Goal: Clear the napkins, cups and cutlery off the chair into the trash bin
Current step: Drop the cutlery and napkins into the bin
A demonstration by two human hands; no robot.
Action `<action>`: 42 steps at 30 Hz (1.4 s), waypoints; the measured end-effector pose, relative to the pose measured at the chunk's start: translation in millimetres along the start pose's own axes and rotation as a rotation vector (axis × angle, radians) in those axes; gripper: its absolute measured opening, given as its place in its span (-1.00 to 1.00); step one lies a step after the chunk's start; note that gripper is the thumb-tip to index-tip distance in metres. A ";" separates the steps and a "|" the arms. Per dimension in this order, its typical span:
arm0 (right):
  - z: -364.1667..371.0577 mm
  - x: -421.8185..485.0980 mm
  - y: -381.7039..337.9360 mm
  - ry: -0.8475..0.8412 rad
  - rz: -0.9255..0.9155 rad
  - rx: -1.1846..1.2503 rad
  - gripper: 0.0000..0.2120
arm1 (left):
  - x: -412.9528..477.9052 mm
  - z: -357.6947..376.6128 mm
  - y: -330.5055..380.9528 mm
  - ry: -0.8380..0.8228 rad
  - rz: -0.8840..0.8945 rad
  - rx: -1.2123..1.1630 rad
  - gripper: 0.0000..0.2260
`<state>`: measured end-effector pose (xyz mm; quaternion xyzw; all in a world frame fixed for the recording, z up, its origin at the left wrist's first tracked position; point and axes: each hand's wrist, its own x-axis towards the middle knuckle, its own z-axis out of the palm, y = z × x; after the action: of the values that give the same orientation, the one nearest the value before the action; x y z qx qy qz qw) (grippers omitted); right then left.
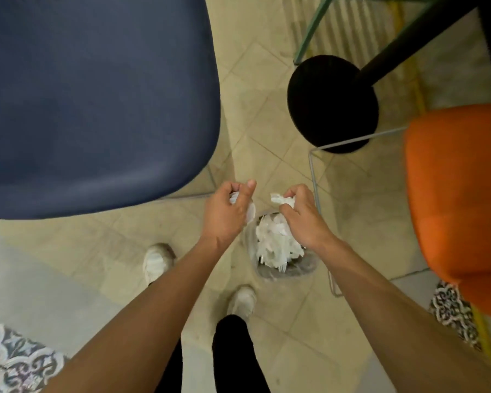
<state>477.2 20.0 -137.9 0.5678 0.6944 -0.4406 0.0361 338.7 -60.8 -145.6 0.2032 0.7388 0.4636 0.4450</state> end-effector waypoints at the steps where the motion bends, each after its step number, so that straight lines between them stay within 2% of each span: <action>1: -2.6 -4.8 18.3 -0.008 0.013 -0.012 -0.85 | -5.8 15.1 -8.9 -0.005 -0.017 0.002 -0.74; 7: -4.3 -19.9 110.7 -0.084 0.138 -0.049 -0.87 | -26.2 87.1 -72.5 -0.057 -0.152 0.023 -0.80; 14: 16.0 -8.9 162.8 -0.108 0.153 -0.070 -0.85 | -25.8 128.2 -127.2 -0.137 -0.287 0.092 -0.87; 19: 36.3 22.6 187.0 -0.105 0.204 -0.068 -0.84 | -0.1 151.0 -158.2 -0.226 -0.331 0.222 -0.70; 23: 55.5 48.1 212.4 -0.110 0.253 -0.032 -0.75 | 16.0 170.6 -186.7 -0.274 -0.369 0.261 -0.55; 28: 72.1 55.8 229.7 -0.172 0.159 -0.173 -0.50 | 20.3 185.9 -205.8 -0.285 -0.182 0.440 -0.56; 32: 88.5 59.9 247.7 -0.223 0.190 -0.269 -0.38 | 26.2 190.8 -223.5 -0.373 -0.113 0.521 -0.57; 37: 104.1 70.1 264.8 -0.158 0.135 -0.337 -0.44 | 40.3 195.9 -235.9 -0.443 0.107 0.726 -0.59; 39: 108.9 71.7 270.0 -0.110 0.104 -0.328 -0.46 | 41.8 198.4 -239.1 -0.464 0.126 0.801 -0.61; 42: 112.1 71.3 273.1 -0.033 0.046 -0.519 -0.49 | 39.3 202.0 -240.9 -0.478 0.140 0.869 -0.56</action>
<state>625.7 -8.3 -401.4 0.5479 0.7704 -0.2560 0.2017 516.2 -48.4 -407.8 0.5193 0.7257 0.0823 0.4439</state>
